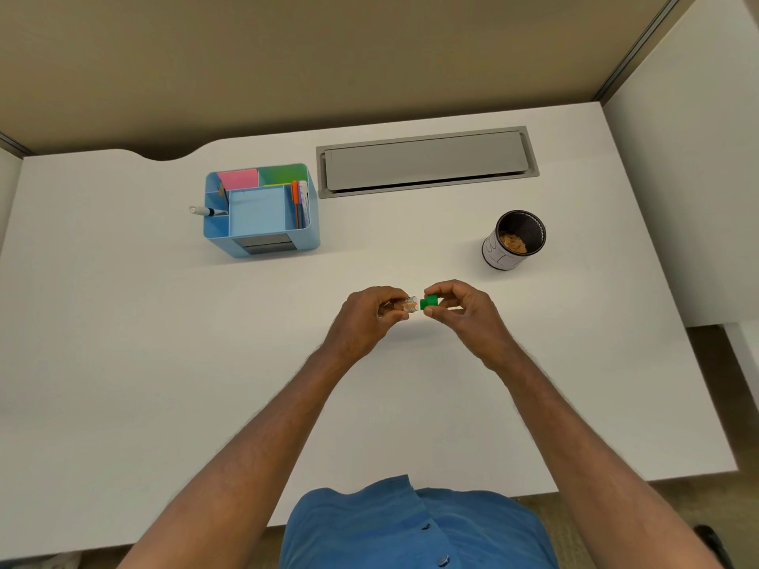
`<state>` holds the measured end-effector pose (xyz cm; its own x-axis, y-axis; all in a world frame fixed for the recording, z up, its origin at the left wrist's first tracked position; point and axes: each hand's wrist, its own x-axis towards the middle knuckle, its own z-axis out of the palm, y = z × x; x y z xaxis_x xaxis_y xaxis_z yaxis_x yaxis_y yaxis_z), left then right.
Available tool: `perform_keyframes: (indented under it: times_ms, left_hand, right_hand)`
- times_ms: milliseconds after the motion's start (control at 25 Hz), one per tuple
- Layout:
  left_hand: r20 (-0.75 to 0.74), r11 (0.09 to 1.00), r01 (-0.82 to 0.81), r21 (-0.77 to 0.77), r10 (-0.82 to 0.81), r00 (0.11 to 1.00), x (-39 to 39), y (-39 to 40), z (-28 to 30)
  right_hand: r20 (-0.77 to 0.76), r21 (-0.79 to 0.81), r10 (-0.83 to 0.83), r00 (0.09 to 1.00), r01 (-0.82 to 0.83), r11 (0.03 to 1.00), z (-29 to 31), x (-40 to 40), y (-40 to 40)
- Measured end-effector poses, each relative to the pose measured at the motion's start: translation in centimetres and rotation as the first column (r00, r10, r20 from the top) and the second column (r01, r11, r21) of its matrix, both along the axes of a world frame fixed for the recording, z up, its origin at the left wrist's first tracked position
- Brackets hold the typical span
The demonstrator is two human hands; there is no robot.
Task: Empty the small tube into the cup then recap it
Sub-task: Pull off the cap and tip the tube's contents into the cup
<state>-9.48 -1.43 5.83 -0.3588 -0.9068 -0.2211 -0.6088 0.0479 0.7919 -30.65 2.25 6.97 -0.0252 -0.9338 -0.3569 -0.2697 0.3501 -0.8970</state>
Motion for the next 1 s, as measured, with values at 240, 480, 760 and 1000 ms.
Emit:
perform_keyframes:
  times_ms: [240, 480, 760, 1000]
  left_hand:
    - [-0.034, 0.998, -0.052, 0.046, 0.054, 0.998, 0.2, 0.4, -0.2]
    - [-0.042, 0.997, -0.065, 0.041, 0.067, 0.997, 0.0, 0.5, 0.0]
    - [-0.041, 0.997, -0.072, 0.036, 0.074, 0.996, -0.6, 0.4, 0.2]
    - [-0.051, 0.996, -0.067, 0.052, 0.069, 0.996, -1.3, 0.4, 0.1]
  right_hand:
    - [0.153, 0.107, -0.12, 0.981, 0.105, 0.989, -1.9, -0.3, 1.3]
    - [-0.231, -0.043, -0.026, 0.973, 0.016, 0.999, -5.1, 0.8, 1.9]
    - [-0.458, -0.001, 0.142, 0.878, -0.161, 0.987, -8.0, 1.6, 3.0]
    - [-0.478, 0.008, 0.166, 0.863, -0.185, 0.983, -8.7, 1.0, 3.5]
